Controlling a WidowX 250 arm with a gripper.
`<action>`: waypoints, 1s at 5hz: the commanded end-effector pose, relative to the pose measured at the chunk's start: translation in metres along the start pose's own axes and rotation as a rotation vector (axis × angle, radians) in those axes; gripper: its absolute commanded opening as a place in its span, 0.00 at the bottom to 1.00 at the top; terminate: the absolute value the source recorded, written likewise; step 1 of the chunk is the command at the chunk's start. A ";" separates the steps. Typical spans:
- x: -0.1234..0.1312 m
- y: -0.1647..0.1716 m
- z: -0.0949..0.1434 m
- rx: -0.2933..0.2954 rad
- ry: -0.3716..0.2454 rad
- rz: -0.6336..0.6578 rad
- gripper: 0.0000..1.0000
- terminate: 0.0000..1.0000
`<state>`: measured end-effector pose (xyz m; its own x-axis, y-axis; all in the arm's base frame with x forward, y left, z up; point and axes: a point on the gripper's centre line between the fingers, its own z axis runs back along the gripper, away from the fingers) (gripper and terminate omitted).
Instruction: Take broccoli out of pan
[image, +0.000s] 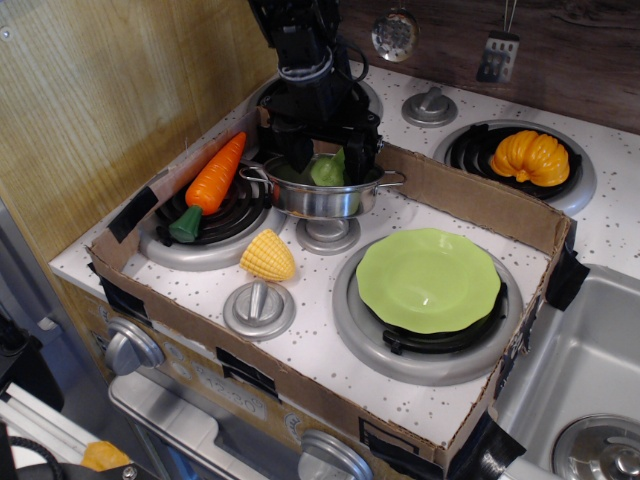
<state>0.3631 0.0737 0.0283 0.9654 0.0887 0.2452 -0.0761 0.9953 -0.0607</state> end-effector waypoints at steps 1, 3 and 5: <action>0.023 0.004 0.007 0.007 -0.036 -0.028 1.00 0.00; 0.027 -0.002 0.006 0.021 -0.030 -0.019 0.00 0.00; 0.020 -0.012 0.020 0.061 -0.029 -0.003 0.00 0.00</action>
<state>0.3708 0.0627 0.0277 0.9757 0.0937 0.1982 -0.0940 0.9955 -0.0082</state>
